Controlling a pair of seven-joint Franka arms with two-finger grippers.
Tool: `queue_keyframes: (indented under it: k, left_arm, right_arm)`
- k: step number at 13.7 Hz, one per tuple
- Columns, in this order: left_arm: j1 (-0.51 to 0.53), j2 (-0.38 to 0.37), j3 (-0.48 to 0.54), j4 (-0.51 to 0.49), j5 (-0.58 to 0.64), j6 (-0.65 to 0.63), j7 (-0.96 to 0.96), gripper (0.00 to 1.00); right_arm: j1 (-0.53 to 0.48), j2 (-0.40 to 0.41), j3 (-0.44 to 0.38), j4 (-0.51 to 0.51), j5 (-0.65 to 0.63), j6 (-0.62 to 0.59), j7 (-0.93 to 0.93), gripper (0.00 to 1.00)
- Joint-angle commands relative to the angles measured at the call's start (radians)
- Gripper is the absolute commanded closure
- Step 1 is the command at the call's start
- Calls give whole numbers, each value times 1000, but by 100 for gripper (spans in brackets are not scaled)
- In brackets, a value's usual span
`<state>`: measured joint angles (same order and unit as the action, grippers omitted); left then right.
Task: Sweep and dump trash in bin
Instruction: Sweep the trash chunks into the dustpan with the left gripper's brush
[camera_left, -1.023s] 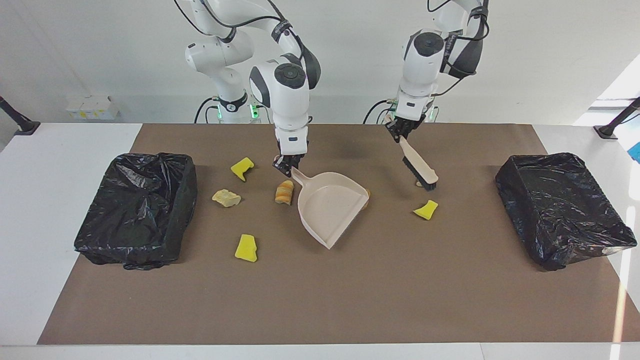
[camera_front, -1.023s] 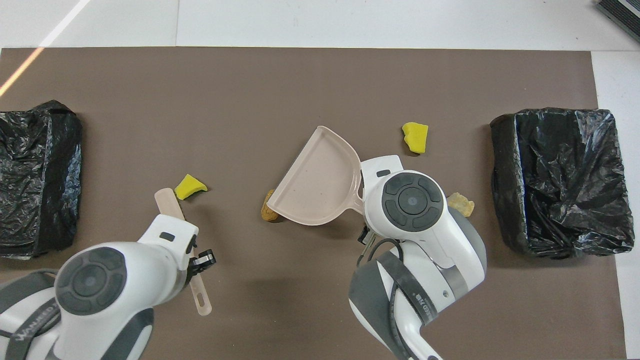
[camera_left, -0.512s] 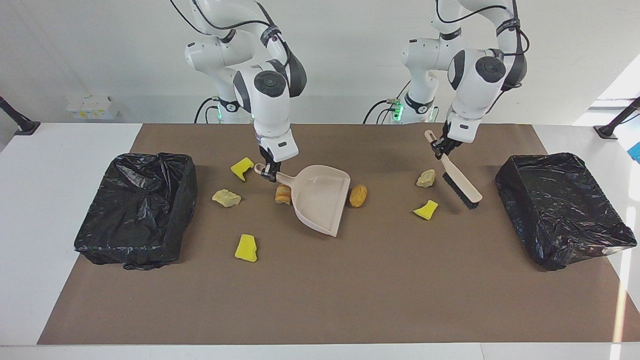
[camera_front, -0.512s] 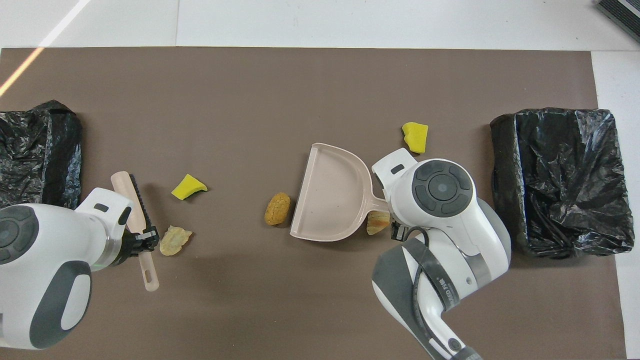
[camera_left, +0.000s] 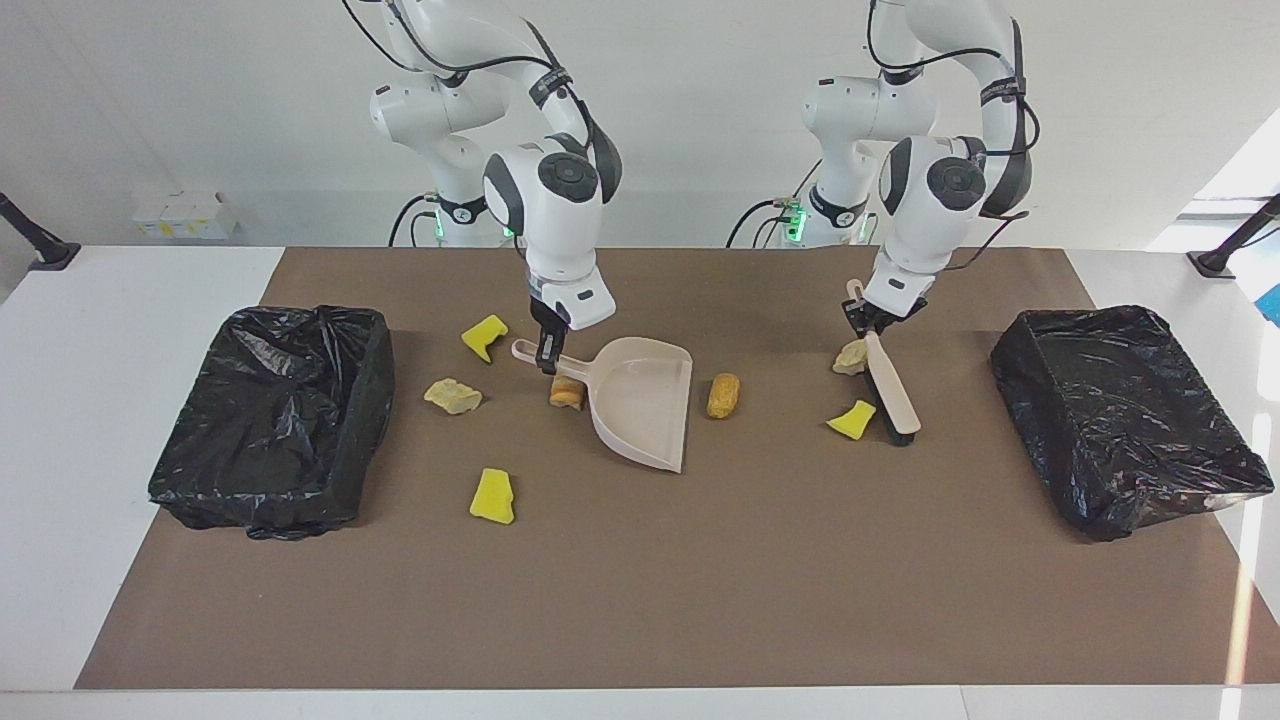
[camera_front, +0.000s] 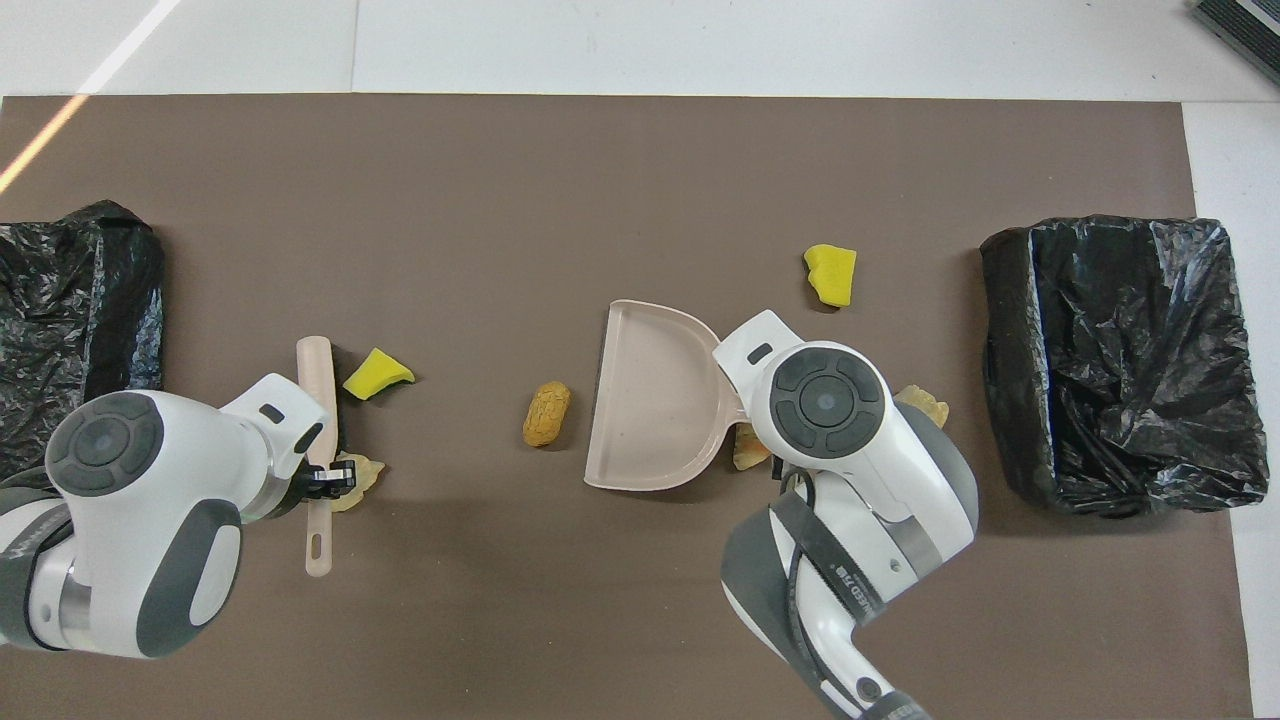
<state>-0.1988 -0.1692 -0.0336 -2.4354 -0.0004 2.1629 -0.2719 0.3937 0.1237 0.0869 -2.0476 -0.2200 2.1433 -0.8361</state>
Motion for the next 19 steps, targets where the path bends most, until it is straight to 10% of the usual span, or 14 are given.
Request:
queue_keyframes:
  k: [1,10,19]
  left_arm:
    - [-53,28,6,6,-58,54,106,100]
    - [-364,97,8,39,-323,150,54,100]
    - [-366,60,18,203,-296,-4,-355,100]
  right_arm:
    - [4,62,7,67,-21,20,-48,100]
    - [86,188,7,215,-21,7,-8,100]
    - [68,188,7,215,-10,9,-8,100]
